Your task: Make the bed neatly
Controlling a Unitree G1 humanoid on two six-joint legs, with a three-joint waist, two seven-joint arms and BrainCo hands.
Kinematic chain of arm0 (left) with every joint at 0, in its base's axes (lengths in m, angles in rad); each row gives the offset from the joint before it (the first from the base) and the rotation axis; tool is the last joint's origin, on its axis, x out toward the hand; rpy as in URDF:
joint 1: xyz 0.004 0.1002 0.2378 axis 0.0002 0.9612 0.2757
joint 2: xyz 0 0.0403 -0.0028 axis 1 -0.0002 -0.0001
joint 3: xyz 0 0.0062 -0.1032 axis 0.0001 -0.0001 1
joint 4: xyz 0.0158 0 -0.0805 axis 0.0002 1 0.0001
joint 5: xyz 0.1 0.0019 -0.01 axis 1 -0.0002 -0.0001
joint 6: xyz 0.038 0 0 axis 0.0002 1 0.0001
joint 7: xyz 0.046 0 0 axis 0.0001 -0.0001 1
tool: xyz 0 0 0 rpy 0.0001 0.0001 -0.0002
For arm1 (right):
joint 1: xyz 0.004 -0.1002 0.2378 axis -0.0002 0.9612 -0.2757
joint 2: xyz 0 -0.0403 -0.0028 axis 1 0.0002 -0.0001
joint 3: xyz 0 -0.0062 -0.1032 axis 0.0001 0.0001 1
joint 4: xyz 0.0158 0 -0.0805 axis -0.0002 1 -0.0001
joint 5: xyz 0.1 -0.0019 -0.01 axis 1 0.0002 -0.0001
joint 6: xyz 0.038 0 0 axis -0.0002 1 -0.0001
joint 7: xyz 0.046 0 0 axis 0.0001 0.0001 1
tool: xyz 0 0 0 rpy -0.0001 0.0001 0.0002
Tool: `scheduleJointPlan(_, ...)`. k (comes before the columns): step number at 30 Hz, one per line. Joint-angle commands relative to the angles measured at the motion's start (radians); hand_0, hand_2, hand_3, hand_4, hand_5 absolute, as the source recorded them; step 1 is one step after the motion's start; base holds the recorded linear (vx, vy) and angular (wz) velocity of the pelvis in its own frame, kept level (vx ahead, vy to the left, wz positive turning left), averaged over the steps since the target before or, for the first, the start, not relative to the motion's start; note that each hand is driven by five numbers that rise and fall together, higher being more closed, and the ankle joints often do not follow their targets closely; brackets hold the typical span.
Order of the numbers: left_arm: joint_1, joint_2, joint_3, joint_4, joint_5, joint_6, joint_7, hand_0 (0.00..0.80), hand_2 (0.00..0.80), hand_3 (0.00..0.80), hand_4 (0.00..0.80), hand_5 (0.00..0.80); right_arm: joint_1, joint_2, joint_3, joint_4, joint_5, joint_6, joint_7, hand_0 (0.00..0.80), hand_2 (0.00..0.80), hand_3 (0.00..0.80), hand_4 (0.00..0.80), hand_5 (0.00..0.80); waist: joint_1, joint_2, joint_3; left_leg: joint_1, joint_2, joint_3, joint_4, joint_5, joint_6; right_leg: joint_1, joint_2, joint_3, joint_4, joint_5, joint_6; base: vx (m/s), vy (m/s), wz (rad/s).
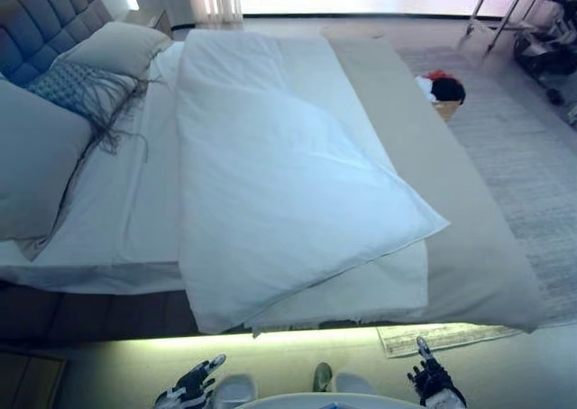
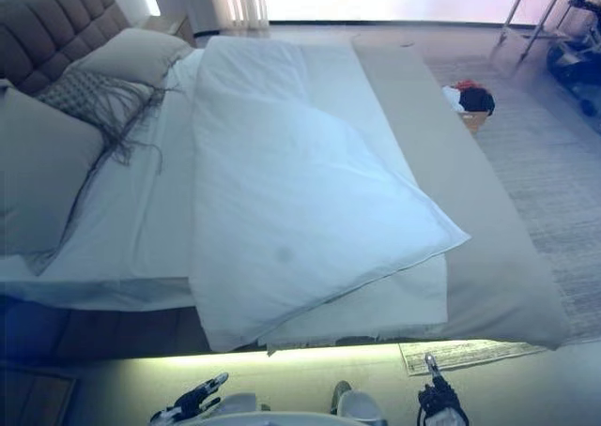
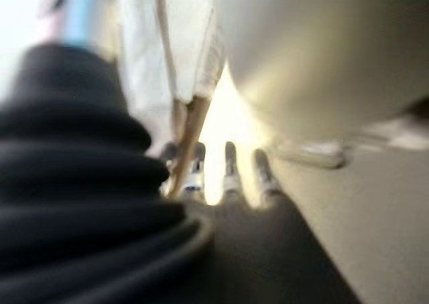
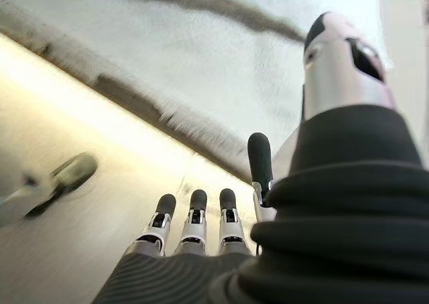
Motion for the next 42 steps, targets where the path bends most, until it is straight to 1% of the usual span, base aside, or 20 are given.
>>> scheduleJointPlan(1, -0.099, -0.026, -0.042, -0.036, -0.018, -0.056, -0.04, 0.0, 0.0, 0.0, 0.0, 0.0, -0.091, -0.023, -0.028, -0.023, 0.175, -0.093, 0.078, 0.0, 0.0, 0.0, 0.0, 0.0, 0.015, 0.003, 0.055, -0.005, 0.062, 0.008, -0.169, 0.247, -0.013, -0.031, -0.081, 0.032, 0.08, -0.001, 0.08, -0.051, 0.176, -0.08)
scheduleJointPlan(2, -0.111, -0.027, -0.047, -0.034, -0.016, -0.067, -0.044, 0.0, 0.0, 0.0, 0.0, 0.0, -0.105, -0.022, -0.027, -0.029, 0.195, -0.108, 0.083, 0.0, 0.0, 0.0, 0.0, 0.0, 0.018, 0.006, 0.064, -0.02, 0.046, 0.0, -0.155, 0.228, -0.003, -0.044, -0.093, 0.031, 0.097, -0.01, 0.084, -0.093, 0.171, -0.08)
scheduleJointPlan(3, -0.13, -0.024, -0.057, -0.041, 0.004, -0.073, -0.043, 0.0, 0.0, 0.0, 0.0, 0.0, -0.123, -0.02, -0.031, -0.043, 0.21, -0.124, 0.086, 0.0, 0.0, 0.0, 0.0, 0.0, 0.014, 0.011, 0.074, -0.04, 0.041, 0.005, -0.135, 0.21, -0.001, -0.075, -0.113, 0.028, 0.131, -0.018, 0.093, -0.148, 0.165, -0.09)
scheduleJointPlan(4, -0.152, -0.01, -0.073, -0.05, -0.001, -0.077, -0.041, 0.0, 0.0, 0.0, 0.0, 0.0, -0.142, -0.032, -0.033, -0.055, 0.211, -0.131, 0.084, 0.0, 0.0, 0.0, 0.0, 0.0, 0.009, 0.017, 0.091, -0.063, 0.033, 0.008, -0.1, 0.196, -0.005, -0.117, -0.141, 0.03, 0.161, -0.008, 0.108, -0.15, 0.181, -0.1)
scheduleJointPlan(5, -0.17, -0.001, -0.082, -0.052, -0.028, -0.076, -0.043, 0.0, 0.0, 0.0, 0.0, 0.0, -0.163, -0.048, -0.037, -0.052, 0.201, -0.138, 0.067, 0.0, 0.0, 0.0, 0.0, 0.0, 0.013, 0.02, 0.098, -0.095, 0.02, -0.009, -0.071, 0.184, -0.008, -0.154, -0.163, 0.033, 0.19, -0.002, 0.121, -0.11, 0.133, -0.15)
scheduleJointPlan(6, -0.179, 0.006, -0.084, -0.058, -0.045, -0.074, -0.042, 0.0, 0.0, 0.0, 0.0, 0.0, -0.178, -0.06, -0.043, -0.05, 0.19, -0.14, 0.065, 0.0, 0.0, 0.0, 0.0, 0.0, 0.017, 0.022, 0.104, -0.112, 0.012, -0.018, -0.055, 0.178, -0.007, -0.172, -0.175, 0.033, 0.202, 0.003, 0.13, -0.019, 0.072, -0.05)
scheduleJointPlan(7, -0.188, 0.016, -0.084, -0.073, -0.057, -0.059, -0.033, 0.0, 0.0, 0.0, 0.0, 0.0, -0.193, -0.076, -0.049, -0.05, 0.188, -0.125, 0.07, 0.0, 0.0, 0.0, 0.0, 0.0, 0.02, 0.021, 0.111, -0.129, 0.009, -0.019, -0.027, 0.165, -0.006, -0.182, -0.186, 0.033, 0.209, 0.008, 0.139, 0.019, 0.015, 0.15)
scheduleJointPlan(9, -0.194, 0.034, -0.094, -0.105, -0.081, -0.037, -0.014, 0.0, 0.0, 0.0, 0.0, 0.0, -0.227, -0.099, -0.051, -0.059, 0.204, -0.103, 0.071, 0.0, 0.0, 0.0, 0.0, 0.0, 0.025, 0.019, 0.126, -0.165, 0.005, -0.029, 0.022, 0.143, -0.006, -0.204, -0.194, 0.041, 0.22, 0.012, 0.148, 0.012, -0.031, 0.27)
scheduleJointPlan(12, -0.211, 0.057, -0.106, -0.131, -0.122, -0.024, 0.002, 0.0, 0.0, 0.0, 0.0, 0.0, -0.293, -0.127, -0.04, -0.072, 0.239, -0.069, 0.073, 0.0, 0.0, 0.0, 0.0, 0.0, 0.032, 0.016, 0.158, -0.237, 0.008, -0.046, 0.092, 0.116, -0.015, -0.258, -0.2, 0.06, 0.255, 0.008, 0.151, -0.043, -0.059, 0.05)
scheduleJointPlan(14, -0.211, 0.066, -0.109, -0.142, -0.154, -0.032, -0.006, 0.0, 0.0, 0.0, 0.0, 0.0, -0.339, -0.152, -0.034, -0.082, 0.255, -0.024, 0.085, 0.0, 0.0, 0.0, 0.0, 0.0, 0.041, 0.02, 0.186, -0.285, 0.007, -0.062, 0.135, 0.102, -0.019, -0.297, -0.203, 0.069, 0.289, -0.001, 0.147, -0.013, -0.025, 0.05)
scheduleJointPlan(15, -0.212, 0.069, -0.108, -0.146, -0.16, -0.035, -0.009, 0.0, 0.0, 0.0, 0.0, 0.0, -0.352, -0.16, -0.031, -0.084, 0.261, -0.019, 0.093, 0.0, 0.0, 0.0, 0.0, 0.0, 0.043, 0.022, 0.192, -0.304, 0.006, -0.067, 0.15, 0.097, -0.019, -0.316, -0.204, 0.073, 0.305, -0.006, 0.146, -0.042, 0.009, 0.1)
scheduleJointPlan(19, -0.219, 0.078, -0.107, -0.199, -0.238, -0.066, -0.019, 0.0, 0.0, 0.0, 0.0, 0.0, -0.424, -0.215, -0.023, -0.089, 0.241, -0.013, 0.119, 0.0, 0.0, 0.0, 0.0, 0.0, 0.066, 0.035, 0.241, -0.412, -0.02, -0.094, 0.196, 0.086, -0.013, -0.428, -0.204, 0.089, 0.373, -0.021, 0.143, -0.075, 0.004, 0.04)
scheduleJointPlan(22, -0.224, 0.088, -0.115, -0.266, -0.254, -0.08, -0.029, 0.0, 0.0, 0.0, 0.0, 0.0, -0.475, -0.263, -0.017, -0.091, 0.193, 0.009, 0.079, 0.0, 0.0, 0.0, 0.0, 0.0, 0.083, 0.041, 0.268, -0.478, -0.033, -0.107, 0.211, 0.087, -0.008, -0.502, -0.205, 0.092, 0.406, -0.022, 0.148, -0.108, -0.002, 0.03)
scheduleJointPlan(26, -0.231, 0.107, -0.147, -0.385, -0.308, -0.093, -0.041, 0.0, 0.0, 0.0, 0.0, 0.0, -0.525, -0.324, 0.005, -0.088, 0.159, 0.068, 0.058, 0.0, 0.0, 0.0, 0.0, 0.0, 0.1, 0.058, 0.302, -0.55, -0.04, -0.125, 0.243, 0.077, -0.002, -0.583, -0.21, 0.093, 0.452, -0.029, 0.149, -0.087, 0.006, 0.1)
scheduleJointPlan(27, -0.239, 0.116, -0.159, -0.438, -0.326, -0.093, -0.033, 0.0, 0.0, 0.0, 0.0, 0.0, -0.545, -0.339, 0.013, -0.089, 0.148, 0.081, 0.04, 0.0, 0.0, 0.0, 0.0, 0.0, 0.105, 0.062, 0.314, -0.574, -0.042, -0.126, 0.249, 0.077, 0.003, -0.607, -0.211, 0.089, 0.461, -0.027, 0.149, -0.1, -0.025, 0.11)
scheduleJointPlan(32, -0.262, 0.143, -0.205, -0.56, -0.378, -0.105, -0.004, 0.0, 0.0, 0.0, 0.0, 0.0, -0.603, -0.37, 0.029, -0.093, 0.159, 0.083, 0.016, 0.0, 0.0, 0.0, 0.0, 0.0, 0.116, 0.073, 0.35, -0.636, -0.048, -0.137, 0.262, 0.078, 0.012, -0.669, -0.213, 0.08, 0.483, -0.019, 0.147, -0.076, -0.035, 0.05)
scheduleJointPlan(34, -0.268, 0.163, -0.221, -0.608, -0.406, -0.115, -0.008, 0.0, 0.0, 0.0, 0.0, 0.0, -0.632, -0.393, 0.042, -0.1, 0.167, 0.08, 0.01, 0.0, 0.0, 0.0, 0.0, 0.0, 0.121, 0.078, 0.36, -0.66, -0.057, -0.136, 0.256, 0.086, 0.019, -0.692, -0.212, 0.073, 0.48, -0.01, 0.145, -0.061, -0.04, 0.05)
scheduleJointPlan(35, -0.269, 0.169, -0.228, -0.628, -0.419, -0.118, -0.008, 0.0, 0.0, 0.0, 0.0, 0.0, -0.643, -0.403, 0.046, -0.102, 0.167, 0.078, 0.011, 0.0, 0.0, 0.0, 0.0, 0.0, 0.123, 0.081, 0.36, -0.675, -0.067, -0.136, 0.263, 0.08, 0.025, -0.704, -0.213, 0.07, 0.479, -0.006, 0.144, -0.051, -0.034, 0.01)
scheduleJointPlan(39, -0.261, 0.188, -0.245, -0.698, -0.446, -0.12, 0.004, 0.0, 0.0, 0.0, 0.0, 0.0, -0.685, -0.442, 0.058, -0.11, 0.177, 0.071, 0.01, 0.0, 0.0, 0.0, 0.0, 0.0, 0.134, 0.091, 0.36, -0.716, -0.079, -0.147, 0.266, 0.089, 0.032, -0.742, -0.215, 0.068, 0.496, -0.005, 0.142, -0.013, -0.007, 0.01)
scheduleJointPlan(42, -0.255, 0.204, -0.271, -0.758, -0.469, -0.134, 0.02, 0.0, 0.0, 0.0, 0.0, 0.0, -0.728, -0.468, 0.076, -0.127, 0.186, 0.075, 0.002, 0.0, 0.0, 0.0, 0.0, 0.0, 0.144, 0.092, 0.36, -0.744, -0.084, -0.163, 0.254, 0.105, 0.036, -0.768, -0.203, 0.065, 0.5, -0.006, 0.137, 0.0, 0.0, 0.0)
